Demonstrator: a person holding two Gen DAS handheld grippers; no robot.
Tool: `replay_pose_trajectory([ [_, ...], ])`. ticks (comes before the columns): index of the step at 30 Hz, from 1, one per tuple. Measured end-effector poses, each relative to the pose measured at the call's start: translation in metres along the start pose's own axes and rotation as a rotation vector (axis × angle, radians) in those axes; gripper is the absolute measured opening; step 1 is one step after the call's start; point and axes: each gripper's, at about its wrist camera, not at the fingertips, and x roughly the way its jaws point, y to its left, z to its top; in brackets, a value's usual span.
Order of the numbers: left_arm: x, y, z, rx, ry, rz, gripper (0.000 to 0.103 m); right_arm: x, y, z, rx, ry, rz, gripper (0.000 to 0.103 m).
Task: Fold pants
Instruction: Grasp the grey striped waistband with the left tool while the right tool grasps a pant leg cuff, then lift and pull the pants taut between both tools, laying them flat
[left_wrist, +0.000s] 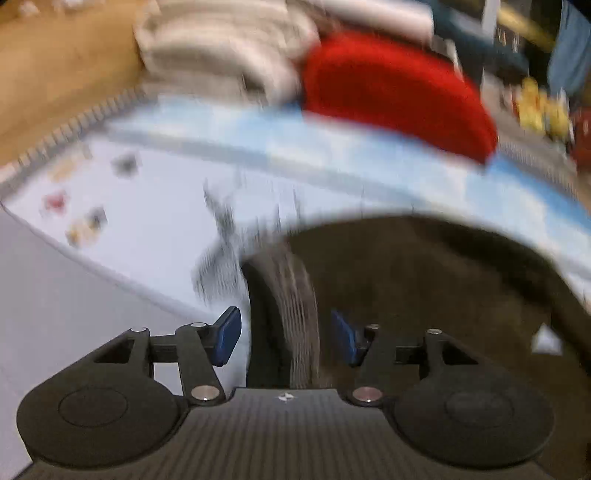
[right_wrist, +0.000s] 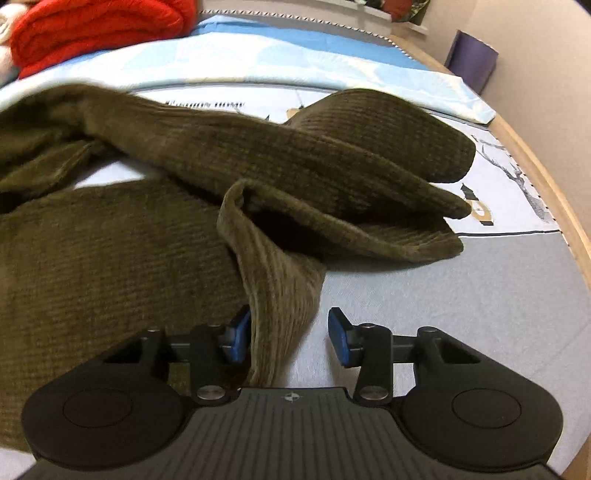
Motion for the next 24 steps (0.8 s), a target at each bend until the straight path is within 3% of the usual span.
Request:
replay_pose_trajectory([
  [2, 0.019, 0.006, -0.014, 0.021, 0.149, -0.049, 0.073, 0.001, -0.002, 0.002, 0.020, -0.002, 0.010, 0.045],
  [6, 0.047, 0.013, -0.044, 0.031, 0.355, -0.059, 0.073, 0.004, -0.004, 0.004, 0.045, 0.010, 0.008, 0.045],
  [8, 0.049, 0.016, -0.050, 0.024, 0.360, -0.061, 0.073, 0.002, -0.010, 0.002, 0.068, -0.001, -0.001, 0.042],
  [9, 0.050, 0.018, -0.051, 0.017, 0.364, -0.073, 0.070, -0.001, -0.017, 0.002, 0.100, -0.005, -0.001, 0.025],
  [10, 0.048, 0.020, -0.052, 0.010, 0.366, -0.094, 0.054, -0.005, -0.025, 0.001, 0.137, -0.007, 0.002, 0.018],
  [14, 0.035, 0.019, -0.055, 0.080, 0.328, -0.096, 0.016, -0.028, -0.064, -0.005, 0.338, -0.027, 0.074, 0.010],
  [18, 0.012, 0.027, -0.046, 0.036, 0.257, -0.150, 0.012, -0.053, -0.083, -0.021, 0.369, -0.021, 0.148, 0.008],
  [21, -0.019, 0.038, -0.043, 0.074, 0.163, -0.128, 0.011, -0.058, -0.080, -0.042, 0.276, 0.109, 0.300, 0.008],
  [24, -0.036, 0.057, -0.046, 0.084, 0.159, -0.054, 0.011, -0.061, -0.065, -0.065, 0.107, 0.243, 0.433, 0.008],
])
